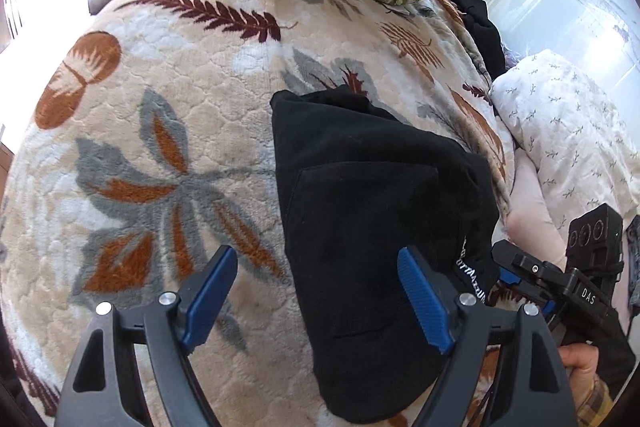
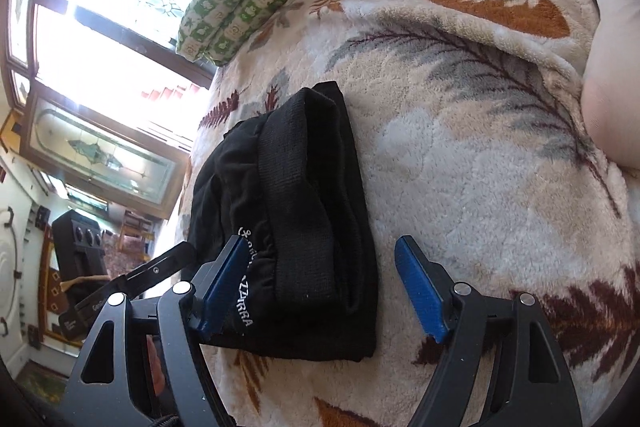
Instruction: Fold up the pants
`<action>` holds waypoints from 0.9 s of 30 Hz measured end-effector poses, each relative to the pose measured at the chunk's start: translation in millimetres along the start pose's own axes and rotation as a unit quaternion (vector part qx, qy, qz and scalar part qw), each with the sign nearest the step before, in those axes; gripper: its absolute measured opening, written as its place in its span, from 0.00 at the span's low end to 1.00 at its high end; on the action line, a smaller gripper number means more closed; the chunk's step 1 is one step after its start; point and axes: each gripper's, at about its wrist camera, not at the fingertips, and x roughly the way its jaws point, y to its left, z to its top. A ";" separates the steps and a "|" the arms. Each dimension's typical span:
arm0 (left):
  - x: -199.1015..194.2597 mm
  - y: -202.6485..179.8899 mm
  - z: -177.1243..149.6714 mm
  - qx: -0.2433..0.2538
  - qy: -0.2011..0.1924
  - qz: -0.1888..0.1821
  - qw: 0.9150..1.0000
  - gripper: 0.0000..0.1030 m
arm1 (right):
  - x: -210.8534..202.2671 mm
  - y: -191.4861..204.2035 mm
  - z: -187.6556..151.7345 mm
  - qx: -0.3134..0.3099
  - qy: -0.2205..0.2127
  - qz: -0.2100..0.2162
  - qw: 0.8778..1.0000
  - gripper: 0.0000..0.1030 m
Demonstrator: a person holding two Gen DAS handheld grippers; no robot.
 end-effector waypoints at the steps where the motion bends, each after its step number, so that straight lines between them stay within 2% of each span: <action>1: 1.3 0.0 0.9 -0.002 0.002 -0.004 1.000 0.82 | 0.6 -1.4 1.2 0.004 0.000 0.004 1.000 0.74; 10: 15.0 0.8 5.9 -0.014 0.018 -0.023 0.999 0.82 | 9.0 -8.5 11.9 0.010 0.004 0.033 0.999 0.74; 16: 19.5 -0.5 7.6 -0.005 0.016 -0.025 1.000 0.82 | 26.6 1.8 19.2 -0.036 0.030 0.048 0.998 0.68; 17: 21.0 -1.7 8.3 -0.002 0.015 -0.025 1.000 0.81 | 30.3 4.7 20.4 -0.050 0.034 0.046 0.997 0.67; 19: 23.4 -4.2 9.7 0.003 0.013 -0.022 1.000 0.78 | 35.4 8.0 21.9 -0.068 0.039 0.035 0.996 0.53; 22: 24.2 -10.9 10.6 0.013 0.010 -0.025 1.000 0.59 | 39.2 14.6 22.3 -0.087 0.045 0.015 0.995 0.39; 25: 21.1 -16.0 9.4 0.024 0.005 -0.017 1.000 0.56 | 36.2 24.6 17.9 -0.101 0.038 -0.005 0.994 0.32; 27: 17.4 -14.8 9.4 0.019 0.002 -0.020 1.000 0.50 | 34.1 27.8 16.9 -0.103 0.035 -0.006 0.994 0.30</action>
